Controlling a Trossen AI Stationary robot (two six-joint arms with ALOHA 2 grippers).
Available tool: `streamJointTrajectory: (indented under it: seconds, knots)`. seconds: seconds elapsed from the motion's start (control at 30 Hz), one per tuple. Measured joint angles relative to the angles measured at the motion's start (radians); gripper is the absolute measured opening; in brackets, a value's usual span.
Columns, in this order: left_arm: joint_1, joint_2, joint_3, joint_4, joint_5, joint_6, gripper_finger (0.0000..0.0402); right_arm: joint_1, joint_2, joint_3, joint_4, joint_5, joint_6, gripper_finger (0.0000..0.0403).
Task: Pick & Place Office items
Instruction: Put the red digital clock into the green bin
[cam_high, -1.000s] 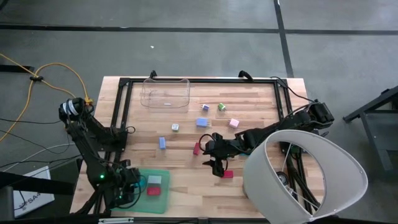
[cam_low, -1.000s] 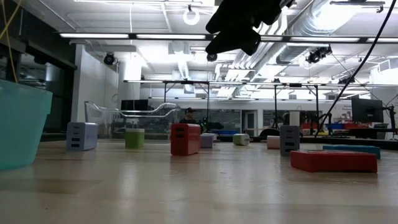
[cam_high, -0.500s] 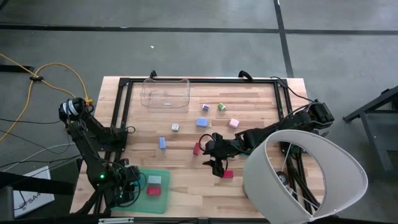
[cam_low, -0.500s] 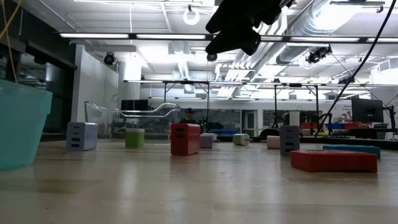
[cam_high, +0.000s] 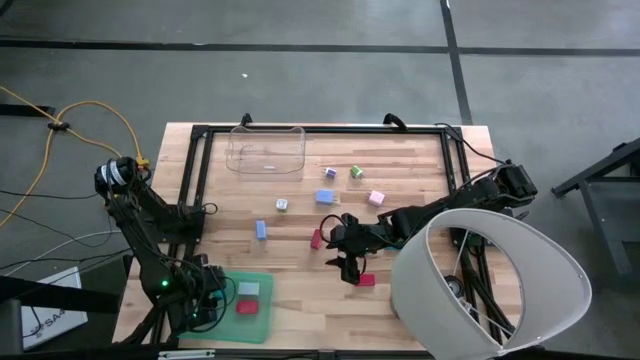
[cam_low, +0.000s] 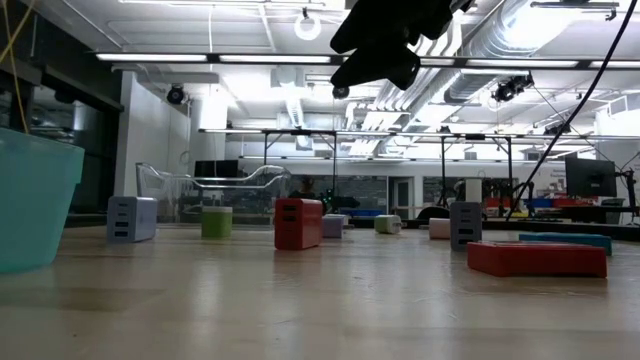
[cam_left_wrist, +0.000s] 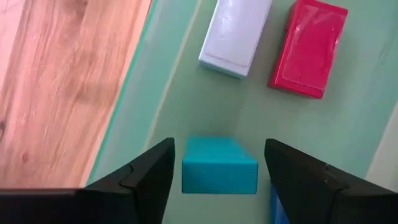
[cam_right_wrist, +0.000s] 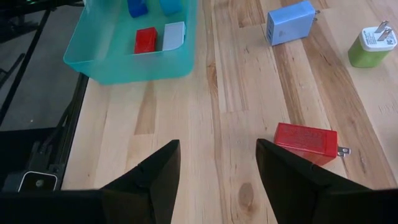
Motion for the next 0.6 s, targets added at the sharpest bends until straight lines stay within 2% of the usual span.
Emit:
streamJointTrajectory:
  seconds: [0.43, 0.6]
  knots:
    - [0.125, 0.000, 0.000, 0.025, 0.003, 0.234, 0.0253, 0.000, 0.000, 0.000, 0.000, 0.000, 0.000, 0.0197]
    - [0.182, -0.004, 0.002, 0.130, 0.011, 0.356, 0.0253, 0.000, 0.000, 0.000, 0.000, 0.000, 0.000, 0.0197]
